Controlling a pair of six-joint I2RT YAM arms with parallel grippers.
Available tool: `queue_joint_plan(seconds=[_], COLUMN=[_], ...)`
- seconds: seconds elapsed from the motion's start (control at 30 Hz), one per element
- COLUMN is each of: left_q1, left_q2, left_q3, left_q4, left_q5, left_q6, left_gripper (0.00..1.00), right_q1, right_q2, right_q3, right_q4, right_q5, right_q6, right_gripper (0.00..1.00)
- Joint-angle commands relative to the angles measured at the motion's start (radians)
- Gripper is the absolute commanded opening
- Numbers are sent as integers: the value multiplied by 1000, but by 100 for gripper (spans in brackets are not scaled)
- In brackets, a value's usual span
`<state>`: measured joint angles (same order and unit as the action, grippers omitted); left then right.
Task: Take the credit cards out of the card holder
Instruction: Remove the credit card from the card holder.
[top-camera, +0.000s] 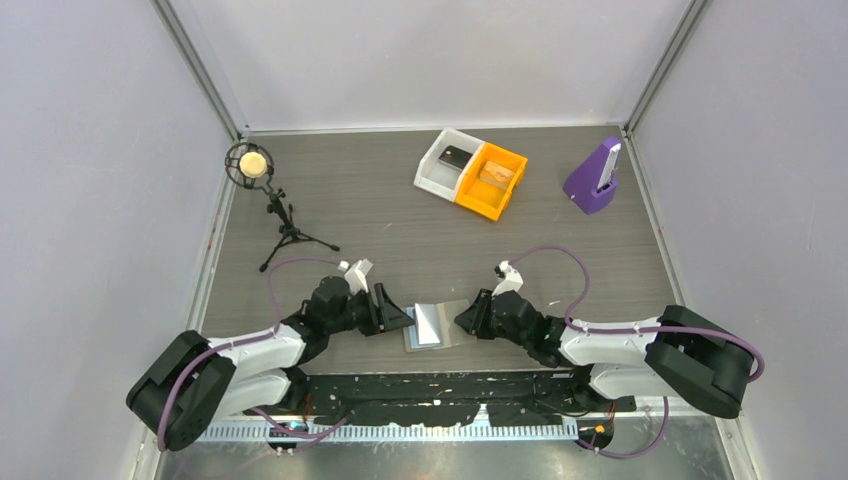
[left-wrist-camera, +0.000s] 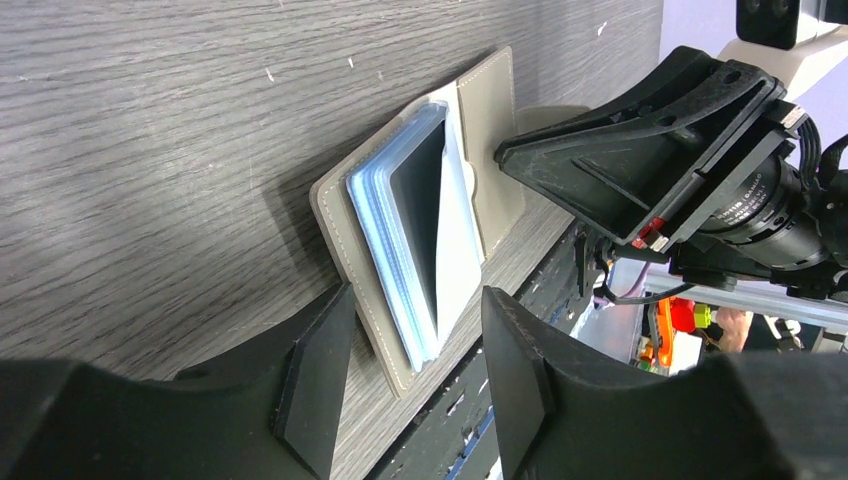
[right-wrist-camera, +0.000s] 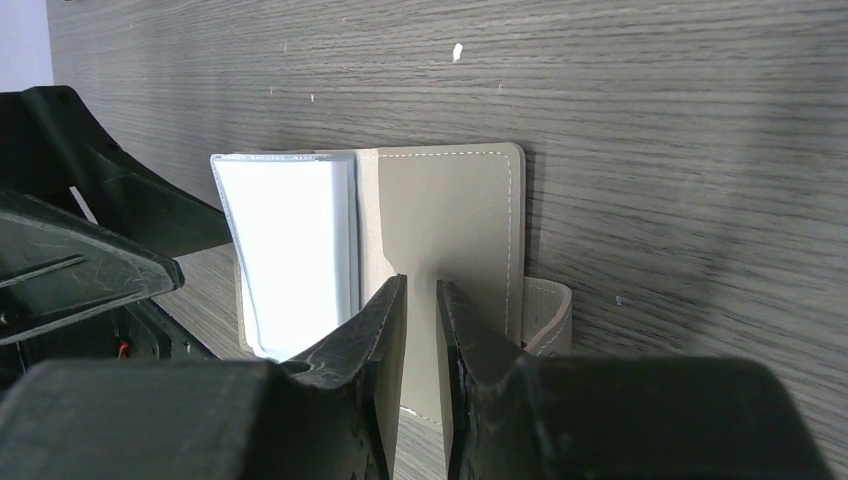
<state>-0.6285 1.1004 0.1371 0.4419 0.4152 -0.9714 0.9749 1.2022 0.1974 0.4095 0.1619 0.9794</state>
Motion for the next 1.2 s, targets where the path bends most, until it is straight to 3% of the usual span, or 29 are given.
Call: queue_joint_plan(seconds=[0.0, 0.23, 0.73, 1.17], left_q1=[-6, -16, -87, -88], left_q2=[-2, -104, 50, -22], left_q3=[-16, -7, -34, -49], left_q4=[82, -126, 92, 145], left_q5=[-15, -130, -135, -124], left_q6=[-9, 37, -41, -53], left_gripper=[51, 54, 51, 33], right_q1=[2, 2, 1, 2], right_q2=[14, 11, 1, -18], right_q3=[-6, -13, -21, -11], right_q4=[-86, -97, -75, -90], right_q5=[-18, -5, -15, -29], right_q6=[-8, -10, -8, -25], right_gripper=[25, 25, 25, 25])
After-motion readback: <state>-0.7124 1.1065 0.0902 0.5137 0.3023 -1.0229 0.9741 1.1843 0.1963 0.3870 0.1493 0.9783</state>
